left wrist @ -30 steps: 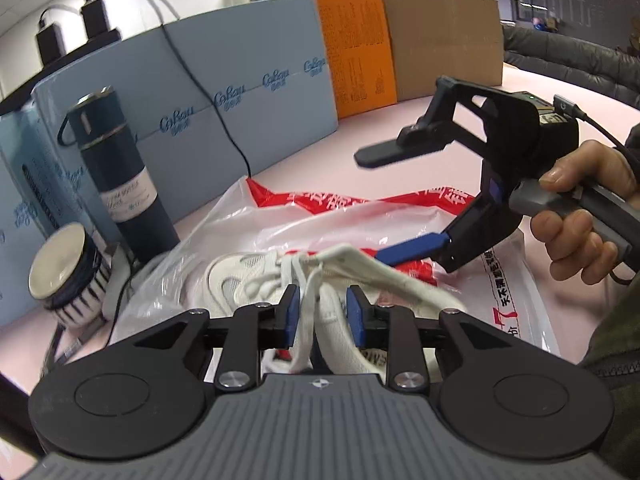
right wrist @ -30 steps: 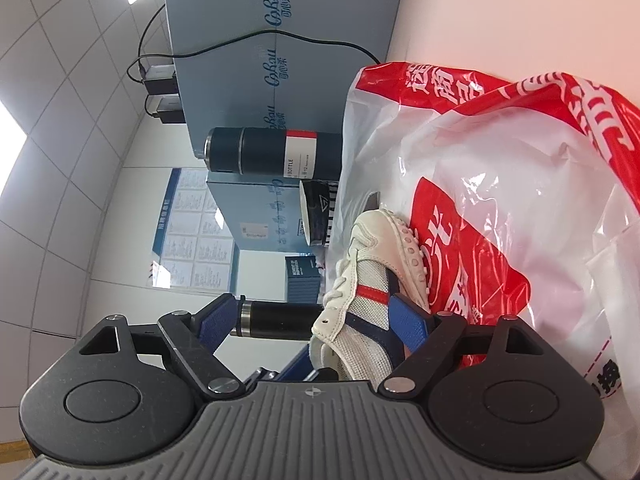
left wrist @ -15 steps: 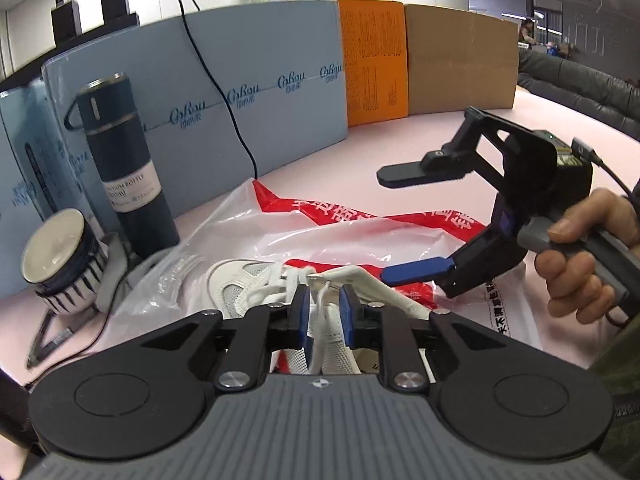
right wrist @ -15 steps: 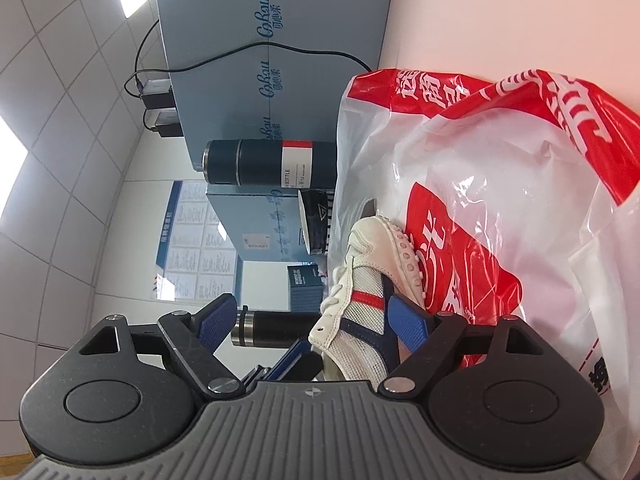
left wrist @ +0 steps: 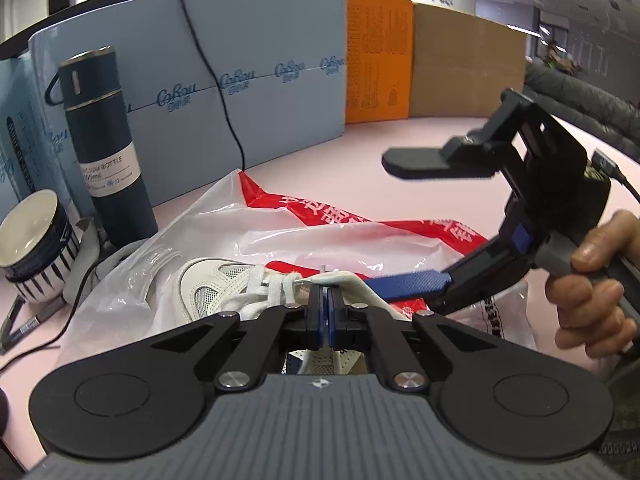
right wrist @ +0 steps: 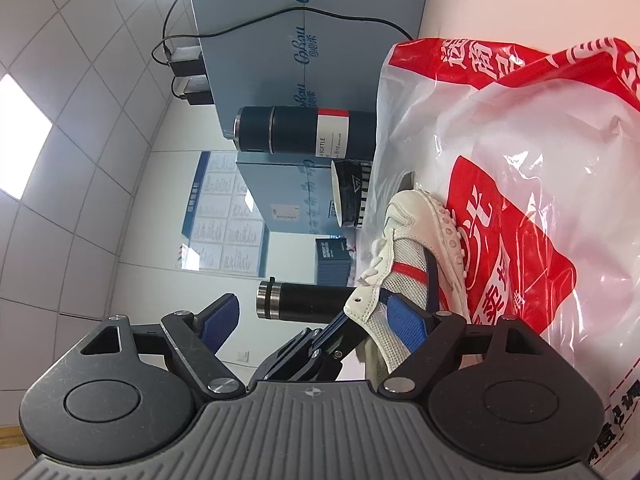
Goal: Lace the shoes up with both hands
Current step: 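Release the sneaker with the right tool and lift it away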
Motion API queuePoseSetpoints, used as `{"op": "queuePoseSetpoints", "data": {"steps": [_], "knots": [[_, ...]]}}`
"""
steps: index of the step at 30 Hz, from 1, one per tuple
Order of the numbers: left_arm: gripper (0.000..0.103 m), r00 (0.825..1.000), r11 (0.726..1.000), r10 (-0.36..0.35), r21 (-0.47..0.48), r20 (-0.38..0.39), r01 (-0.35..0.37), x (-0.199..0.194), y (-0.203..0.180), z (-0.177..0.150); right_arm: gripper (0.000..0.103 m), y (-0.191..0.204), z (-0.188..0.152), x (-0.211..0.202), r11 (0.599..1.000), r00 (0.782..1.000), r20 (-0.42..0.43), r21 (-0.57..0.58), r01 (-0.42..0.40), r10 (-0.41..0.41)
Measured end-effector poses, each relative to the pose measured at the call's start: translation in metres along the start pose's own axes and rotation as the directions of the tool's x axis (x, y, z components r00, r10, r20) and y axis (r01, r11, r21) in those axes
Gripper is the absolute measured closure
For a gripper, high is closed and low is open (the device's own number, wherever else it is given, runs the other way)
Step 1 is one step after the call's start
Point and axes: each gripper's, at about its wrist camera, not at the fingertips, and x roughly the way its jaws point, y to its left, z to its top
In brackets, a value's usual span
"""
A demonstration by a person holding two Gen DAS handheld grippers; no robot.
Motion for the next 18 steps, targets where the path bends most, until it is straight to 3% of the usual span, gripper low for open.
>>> {"op": "queuePoseSetpoints", "data": {"steps": [3, 5, 7, 9, 12, 15, 18], "knots": [[0.099, 0.999, 0.999, 0.025, -0.020, 0.022, -0.024, -0.008, -0.003, -0.002, 0.021, 0.002, 0.000, -0.003, 1.000, 1.000, 0.010, -0.007, 0.007, -0.007], [0.087, 0.998, 0.998, 0.047, -0.036, 0.049, -0.046, -0.019, -0.005, -0.004, 0.021, 0.005, 0.000, -0.005, 0.999, 0.999, 0.027, -0.024, 0.023, -0.023], [0.068, 0.994, 0.996, 0.071, -0.062, 0.080, -0.066, -0.031, -0.007, -0.006, 0.021, 0.011, 0.000, -0.006, 0.996, 0.997, 0.047, -0.065, 0.065, -0.062], [0.068, 0.991, 0.993, 0.081, -0.091, 0.104, -0.072, -0.042, -0.008, -0.008, 0.024, 0.021, 0.000, -0.004, 0.984, 0.993, 0.056, -0.140, 0.109, -0.102], [0.068, 0.989, 0.993, 0.073, -0.105, 0.125, -0.060, -0.049, -0.011, -0.008, 0.040, 0.033, -0.002, 0.002, 0.957, 0.986, 0.070, -0.237, 0.165, -0.153], [0.068, 0.993, 0.994, 0.029, -0.110, 0.111, -0.017, -0.045, -0.018, -0.005, 0.063, 0.032, 0.002, 0.010, 0.960, 0.984, 0.048, -0.217, 0.178, -0.171], [0.068, 0.998, 0.994, 0.004, -0.111, 0.064, 0.003, -0.032, -0.029, -0.003, 0.067, 0.027, 0.005, 0.019, 0.962, 0.981, 0.027, -0.192, 0.195, -0.194]]}}
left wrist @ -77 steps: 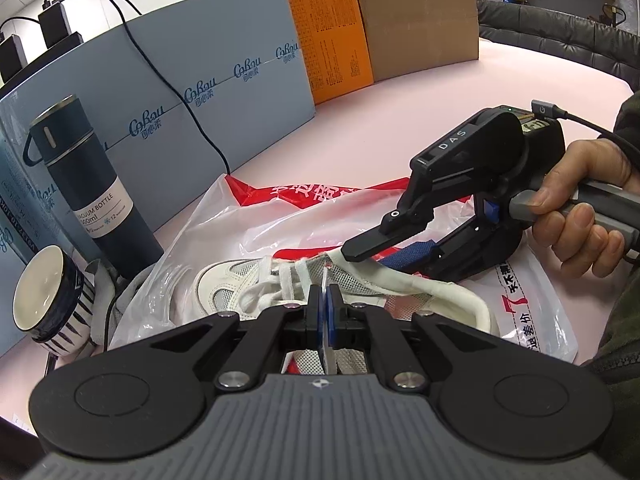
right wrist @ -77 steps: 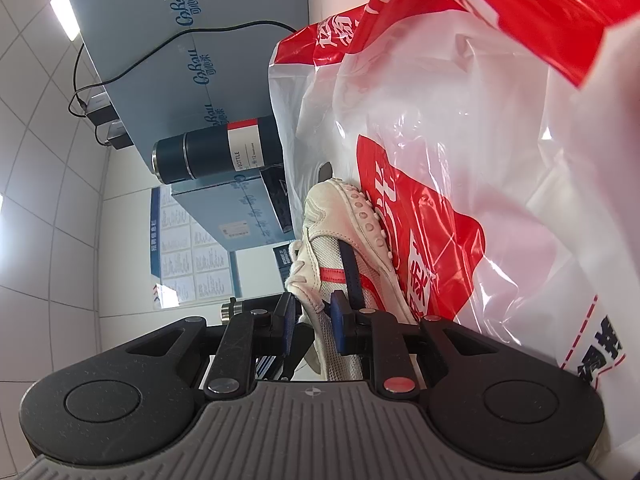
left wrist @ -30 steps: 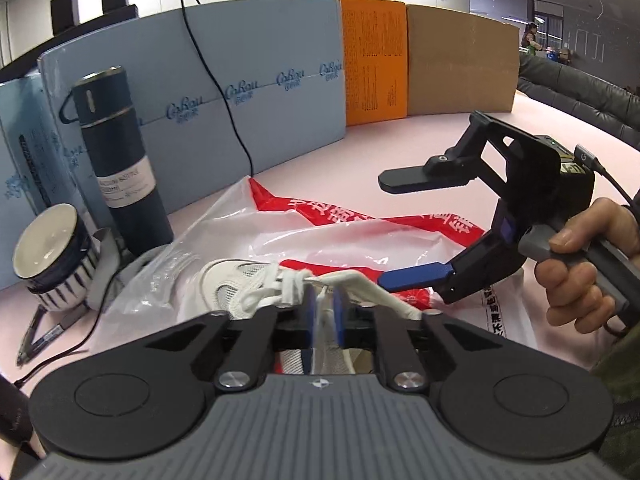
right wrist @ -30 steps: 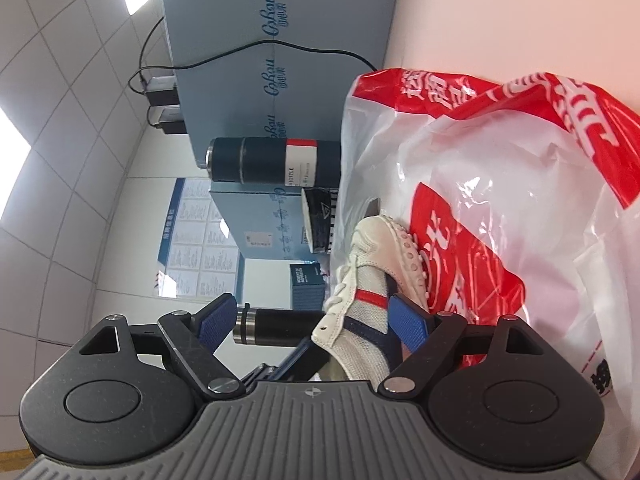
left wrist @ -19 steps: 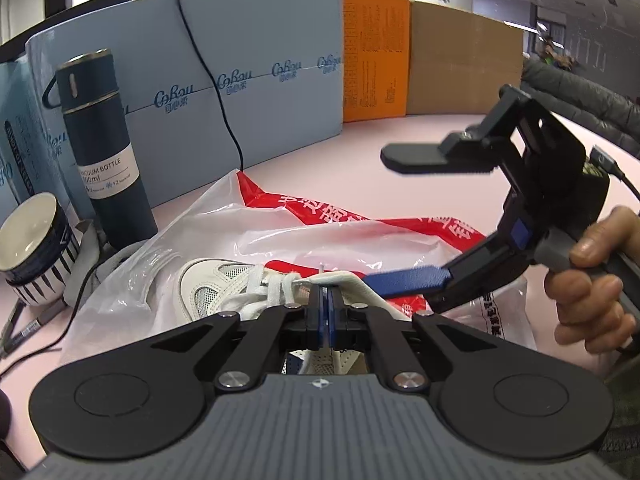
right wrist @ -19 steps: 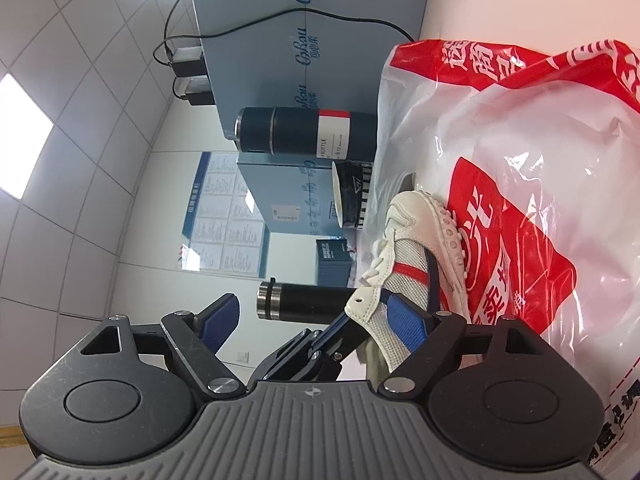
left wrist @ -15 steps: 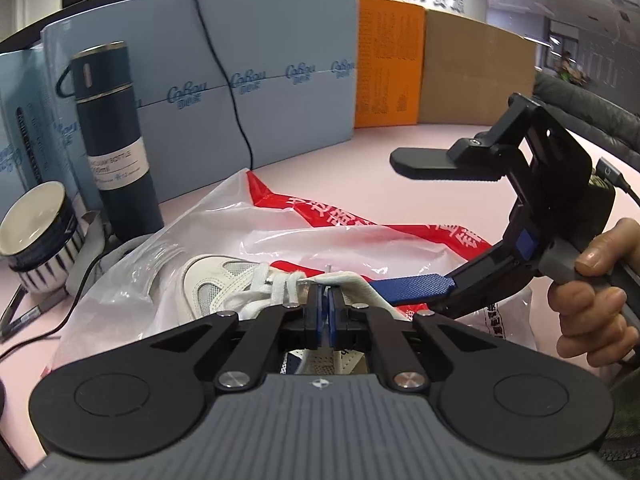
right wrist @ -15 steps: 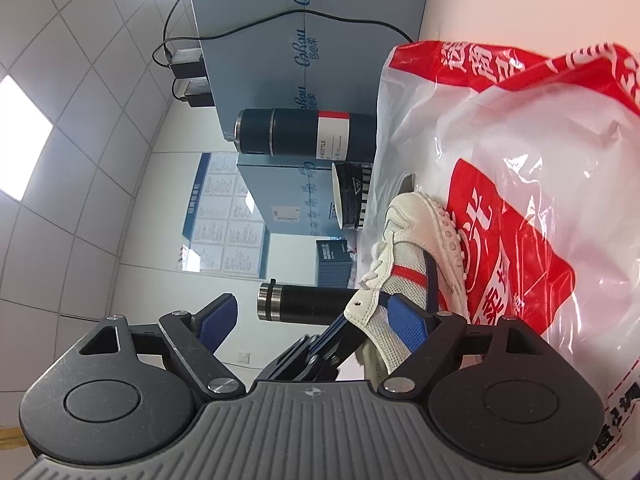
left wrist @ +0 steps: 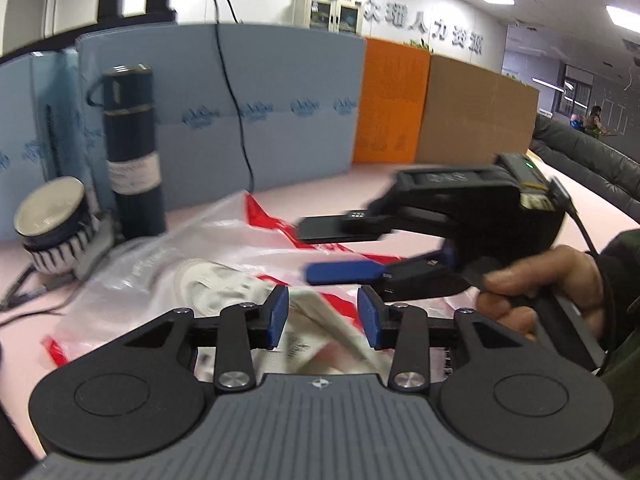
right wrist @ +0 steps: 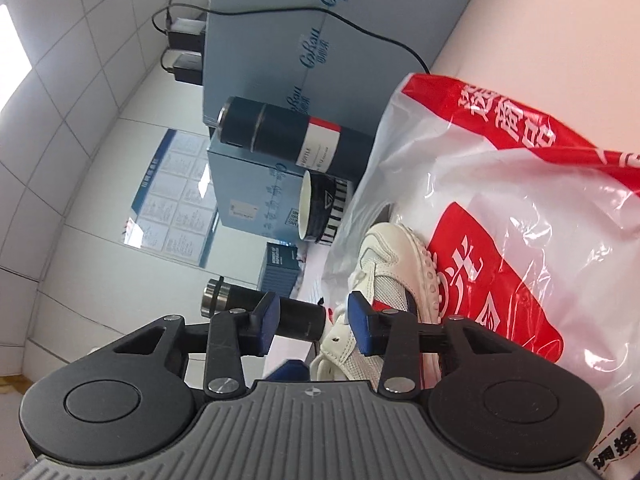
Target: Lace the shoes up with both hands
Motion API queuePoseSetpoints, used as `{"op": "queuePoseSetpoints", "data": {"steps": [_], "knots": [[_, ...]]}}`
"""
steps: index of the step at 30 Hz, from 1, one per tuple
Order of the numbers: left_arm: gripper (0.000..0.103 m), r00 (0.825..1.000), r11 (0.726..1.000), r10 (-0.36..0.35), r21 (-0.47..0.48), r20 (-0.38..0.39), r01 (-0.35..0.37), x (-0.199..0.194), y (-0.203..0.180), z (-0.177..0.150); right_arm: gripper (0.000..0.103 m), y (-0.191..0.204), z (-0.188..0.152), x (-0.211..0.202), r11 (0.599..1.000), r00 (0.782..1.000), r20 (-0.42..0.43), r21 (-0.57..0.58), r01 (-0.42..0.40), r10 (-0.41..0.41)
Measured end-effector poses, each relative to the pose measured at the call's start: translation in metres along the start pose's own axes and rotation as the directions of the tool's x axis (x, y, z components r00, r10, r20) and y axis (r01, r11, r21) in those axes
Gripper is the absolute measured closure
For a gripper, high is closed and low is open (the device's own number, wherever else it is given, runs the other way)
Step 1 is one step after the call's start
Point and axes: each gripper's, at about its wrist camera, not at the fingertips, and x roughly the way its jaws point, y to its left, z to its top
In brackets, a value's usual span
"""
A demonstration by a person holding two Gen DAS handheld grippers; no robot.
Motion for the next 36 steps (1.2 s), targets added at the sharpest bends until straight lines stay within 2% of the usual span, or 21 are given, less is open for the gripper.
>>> {"op": "queuePoseSetpoints", "data": {"steps": [4, 6, 7, 8, 11, 12, 14, 17, 19, 21, 23, 24, 26, 27, 29, 30, 32, 36], "knots": [[0.068, 0.997, 1.000, 0.018, 0.016, -0.079, -0.017, 0.018, -0.018, -0.007, 0.067, -0.002, -0.001, 0.006, 1.000, 1.000, -0.014, -0.005, 0.027, -0.027], [0.067, 0.995, 1.000, 0.023, 0.022, -0.094, -0.021, 0.020, -0.023, -0.012, 0.067, -0.003, -0.001, 0.007, 0.999, 0.999, -0.012, -0.001, 0.037, -0.037], [0.066, 0.995, 0.999, 0.025, 0.024, -0.100, -0.023, 0.021, -0.026, -0.014, 0.067, -0.003, -0.001, 0.008, 0.999, 0.999, -0.013, -0.002, 0.037, -0.037], [0.058, 0.995, 0.999, 0.035, 0.023, -0.098, -0.033, 0.020, -0.026, -0.015, 0.069, -0.003, -0.001, 0.008, 0.999, 0.999, -0.015, -0.007, 0.040, -0.040], [0.035, 0.994, 0.997, 0.076, 0.013, -0.073, -0.075, 0.017, -0.025, -0.016, 0.084, -0.004, -0.001, 0.012, 0.998, 0.998, -0.028, -0.023, 0.062, -0.063], [0.035, 0.994, 0.996, 0.090, 0.007, -0.062, -0.089, 0.015, -0.024, -0.017, 0.092, -0.005, 0.000, 0.012, 0.997, 0.997, -0.028, -0.021, 0.071, -0.072], [0.035, 0.995, 0.996, 0.085, -0.007, -0.057, -0.086, 0.015, -0.022, -0.018, 0.097, -0.009, 0.001, 0.012, 0.997, 0.997, -0.023, -0.004, 0.074, -0.074], [0.034, 0.994, 0.996, 0.086, 0.006, -0.064, -0.086, 0.017, -0.024, -0.019, 0.099, -0.014, 0.000, 0.010, 0.998, 1.000, -0.017, 0.052, 0.021, -0.021], [0.034, 0.993, 0.996, 0.091, 0.019, -0.077, -0.089, 0.019, -0.025, -0.020, 0.099, -0.020, -0.001, 0.007, 0.991, 1.000, -0.003, 0.132, -0.028, 0.028], [0.032, 0.992, 0.995, 0.095, 0.028, -0.087, -0.092, 0.021, -0.026, -0.021, 0.100, -0.029, -0.004, 0.004, 0.969, 0.996, 0.026, 0.233, -0.085, 0.081], [0.031, 0.992, 0.996, 0.088, 0.033, -0.087, -0.086, 0.021, -0.026, -0.021, 0.102, -0.038, -0.008, 0.001, 0.921, 0.981, 0.075, 0.339, -0.193, 0.178], [0.030, 0.992, 0.996, 0.085, 0.033, -0.091, -0.083, 0.023, -0.025, -0.021, 0.102, -0.039, -0.009, 0.001, 0.901, 0.972, 0.093, 0.365, -0.235, 0.216], [0.029, 0.992, 0.996, 0.085, 0.038, -0.098, -0.082, 0.025, -0.026, -0.021, 0.102, -0.032, -0.007, 0.000, 0.896, 0.965, 0.090, 0.357, -0.264, 0.248], [0.029, 0.991, 0.996, 0.087, 0.043, -0.101, -0.083, 0.025, -0.027, -0.021, 0.101, -0.026, -0.005, -0.001, 0.915, 0.971, 0.079, 0.325, -0.240, 0.226], [0.027, 0.990, 0.995, 0.091, 0.051, -0.105, -0.086, 0.026, -0.029, -0.021, 0.097, -0.010, -0.001, -0.003, 0.972, 0.991, 0.042, 0.191, -0.135, 0.129], [0.027, 0.990, 0.995, 0.094, 0.054, -0.107, -0.088, 0.026, -0.030, -0.021, 0.087, -0.002, 0.001, -0.004, 0.990, 0.997, 0.029, 0.119, -0.080, 0.077], [0.026, 0.989, 0.994, 0.097, 0.061, -0.110, -0.090, 0.026, -0.031, -0.022, 0.072, 0.012, 0.000, -0.005, 1.000, 1.000, 0.021, 0.001, 0.006, -0.006], [0.025, 0.988, 0.993, 0.100, 0.076, -0.118, -0.092, 0.027, -0.033, -0.022, 0.073, 0.018, -0.003, -0.004, 0.996, 0.997, 0.038, -0.056, 0.072, -0.070]]}}
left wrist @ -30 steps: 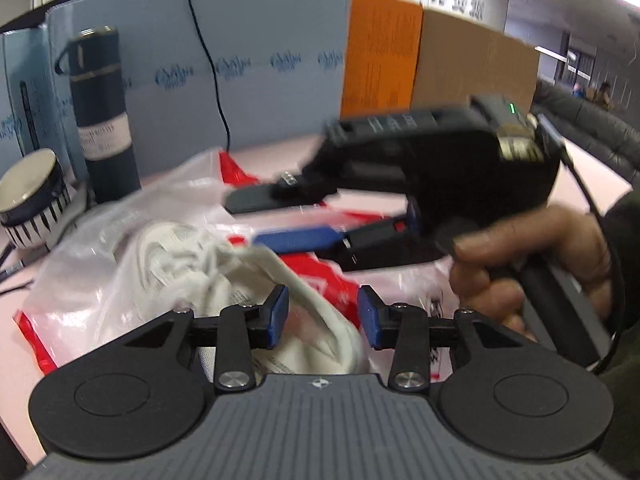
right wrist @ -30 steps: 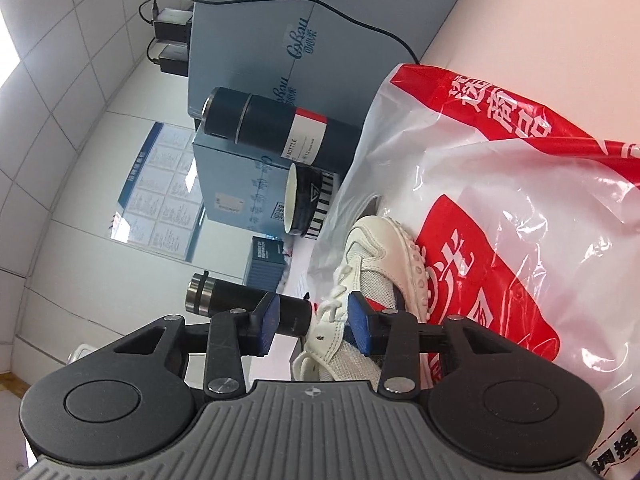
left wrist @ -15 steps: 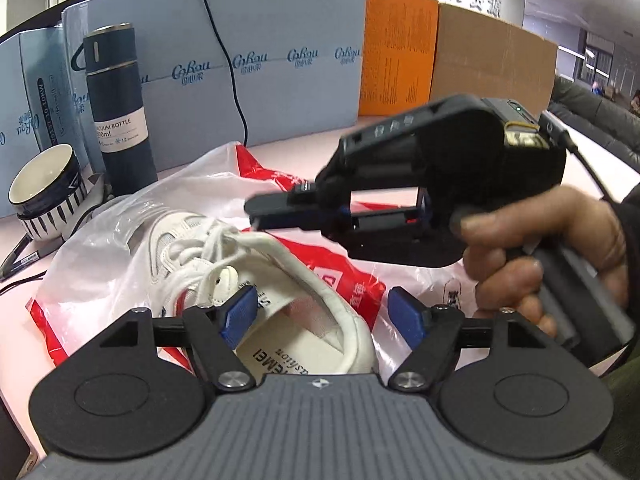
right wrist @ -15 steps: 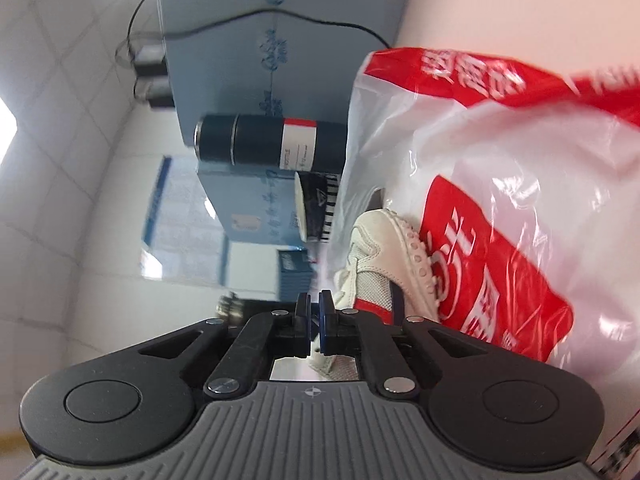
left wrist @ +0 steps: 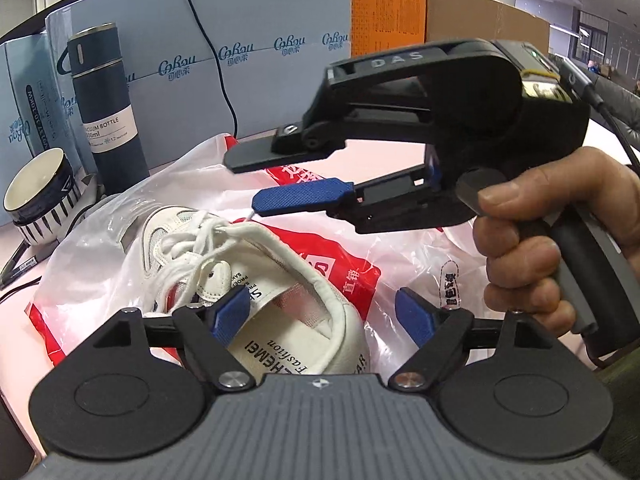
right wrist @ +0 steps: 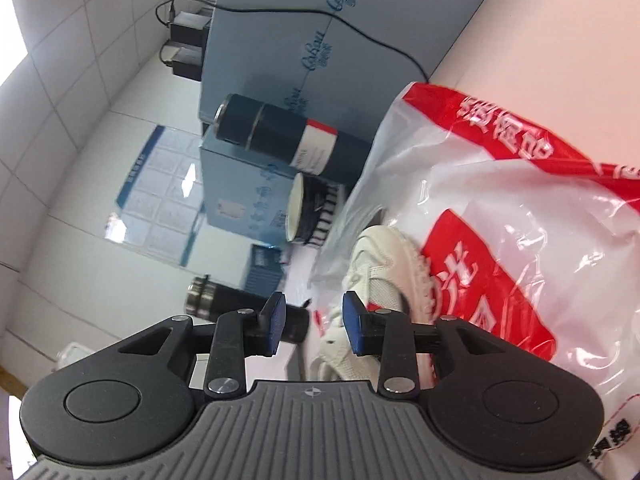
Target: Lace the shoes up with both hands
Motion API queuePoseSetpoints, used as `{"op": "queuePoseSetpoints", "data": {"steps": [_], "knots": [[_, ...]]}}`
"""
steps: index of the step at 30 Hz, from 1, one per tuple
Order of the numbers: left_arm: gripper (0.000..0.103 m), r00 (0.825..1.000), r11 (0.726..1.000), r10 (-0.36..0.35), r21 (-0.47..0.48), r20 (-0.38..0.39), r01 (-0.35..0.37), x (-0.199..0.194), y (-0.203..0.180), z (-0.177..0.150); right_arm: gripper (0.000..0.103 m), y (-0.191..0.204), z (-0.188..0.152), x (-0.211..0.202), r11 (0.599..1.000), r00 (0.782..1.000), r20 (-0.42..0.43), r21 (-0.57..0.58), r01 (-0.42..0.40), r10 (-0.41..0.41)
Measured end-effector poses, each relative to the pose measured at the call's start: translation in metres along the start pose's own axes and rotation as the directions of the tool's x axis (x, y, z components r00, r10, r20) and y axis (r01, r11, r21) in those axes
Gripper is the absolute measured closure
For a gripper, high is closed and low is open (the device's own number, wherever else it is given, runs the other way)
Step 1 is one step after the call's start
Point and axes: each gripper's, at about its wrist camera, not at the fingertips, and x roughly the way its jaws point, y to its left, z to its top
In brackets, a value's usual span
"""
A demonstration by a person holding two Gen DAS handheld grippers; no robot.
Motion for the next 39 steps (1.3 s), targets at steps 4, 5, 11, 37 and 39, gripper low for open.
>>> {"op": "queuePoseSetpoints", "data": {"steps": [4, 5, 11, 37, 39], "knots": [[0.024, 1.000, 1.000, 0.000, 0.000, -0.003, 0.000, -0.001, 0.000, 0.001, 0.072, -0.001, -0.003, -0.005, 1.000, 0.999, 0.031, -0.013, 0.019, -0.018], [0.024, 1.000, 1.000, 0.000, 0.001, -0.005, 0.000, -0.001, 0.000, 0.001, 0.072, -0.002, -0.003, -0.004, 1.000, 0.999, 0.027, -0.019, 0.024, -0.023], [0.024, 0.999, 1.000, 0.012, 0.021, -0.033, -0.011, 0.002, -0.002, 0.002, 0.087, -0.001, -0.005, 0.013, 0.996, 0.998, -0.031, -0.068, 0.058, -0.060], [0.022, 0.997, 1.000, 0.004, 0.009, -0.081, -0.003, 0.009, -0.006, 0.001, 0.099, -0.055, -0.009, 0.013, 0.930, 0.994, 0.000, 0.354, -0.103, 0.110], [0.022, 0.997, 1.000, 0.002, 0.008, -0.083, -0.002, 0.009, -0.006, 0.002, 0.099, -0.059, -0.010, 0.012, 0.917, 0.993, 0.009, 0.381, -0.115, 0.121]]}}
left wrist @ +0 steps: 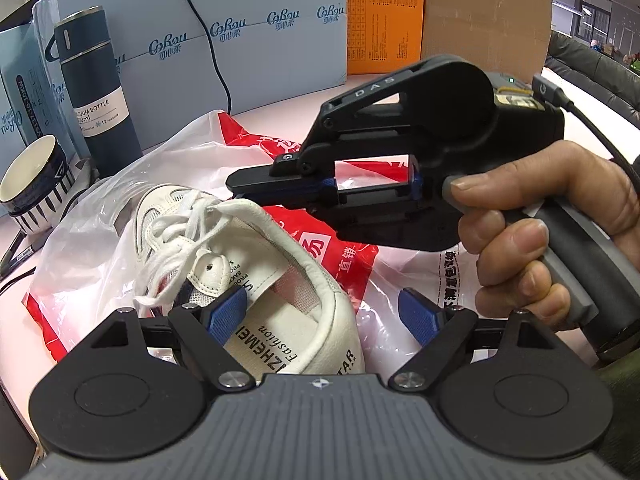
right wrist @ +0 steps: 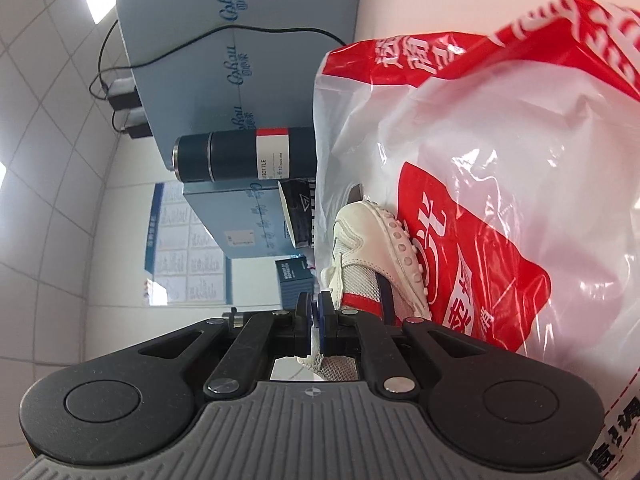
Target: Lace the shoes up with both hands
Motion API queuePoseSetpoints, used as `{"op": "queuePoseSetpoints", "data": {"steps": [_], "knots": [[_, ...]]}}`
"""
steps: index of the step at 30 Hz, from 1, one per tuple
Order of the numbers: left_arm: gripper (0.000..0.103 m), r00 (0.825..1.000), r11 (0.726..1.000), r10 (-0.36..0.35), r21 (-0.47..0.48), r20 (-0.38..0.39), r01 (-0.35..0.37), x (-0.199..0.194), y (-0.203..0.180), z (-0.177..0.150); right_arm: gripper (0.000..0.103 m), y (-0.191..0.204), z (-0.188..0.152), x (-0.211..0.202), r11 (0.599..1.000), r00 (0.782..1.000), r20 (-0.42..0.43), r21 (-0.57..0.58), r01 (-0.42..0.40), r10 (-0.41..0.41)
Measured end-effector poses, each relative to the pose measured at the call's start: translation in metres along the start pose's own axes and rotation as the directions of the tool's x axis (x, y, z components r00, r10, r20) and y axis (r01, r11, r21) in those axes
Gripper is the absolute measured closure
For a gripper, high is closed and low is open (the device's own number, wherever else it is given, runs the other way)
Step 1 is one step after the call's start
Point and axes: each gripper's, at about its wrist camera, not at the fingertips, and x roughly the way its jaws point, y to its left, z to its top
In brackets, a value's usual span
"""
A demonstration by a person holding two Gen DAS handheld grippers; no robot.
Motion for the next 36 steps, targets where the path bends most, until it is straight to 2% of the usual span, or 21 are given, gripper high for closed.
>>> {"op": "queuePoseSetpoints", "data": {"steps": [10, 15, 20, 28, 36], "knots": [[0.022, 1.000, 1.000, 0.003, 0.008, -0.012, -0.003, 0.003, -0.002, 0.000, 0.099, -0.011, 0.000, -0.004, 0.994, 0.998, 0.017, 0.098, -0.056, 0.055], [0.021, 1.000, 0.999, 0.015, 0.036, -0.020, -0.014, 0.005, -0.006, -0.001, 0.099, -0.013, 0.000, -0.008, 0.975, 0.987, 0.054, 0.159, -0.158, 0.151], [0.021, 1.000, 0.999, 0.013, 0.040, -0.024, -0.012, 0.007, -0.007, -0.002, 0.099, -0.006, 0.004, -0.016, 0.947, 0.965, 0.110, 0.196, -0.255, 0.237], [0.020, 1.000, 0.999, 0.029, 0.043, 0.002, -0.029, 0.002, -0.008, -0.002, 0.099, 0.009, 0.011, -0.035, 0.916, 0.931, 0.195, 0.202, -0.346, 0.309], [0.021, 0.994, 0.995, 0.095, -0.039, 0.057, -0.093, -0.009, 0.003, -0.003, 0.099, 0.027, 0.022, -0.059, 0.877, 0.872, 0.289, 0.164, -0.452, 0.395]]}}
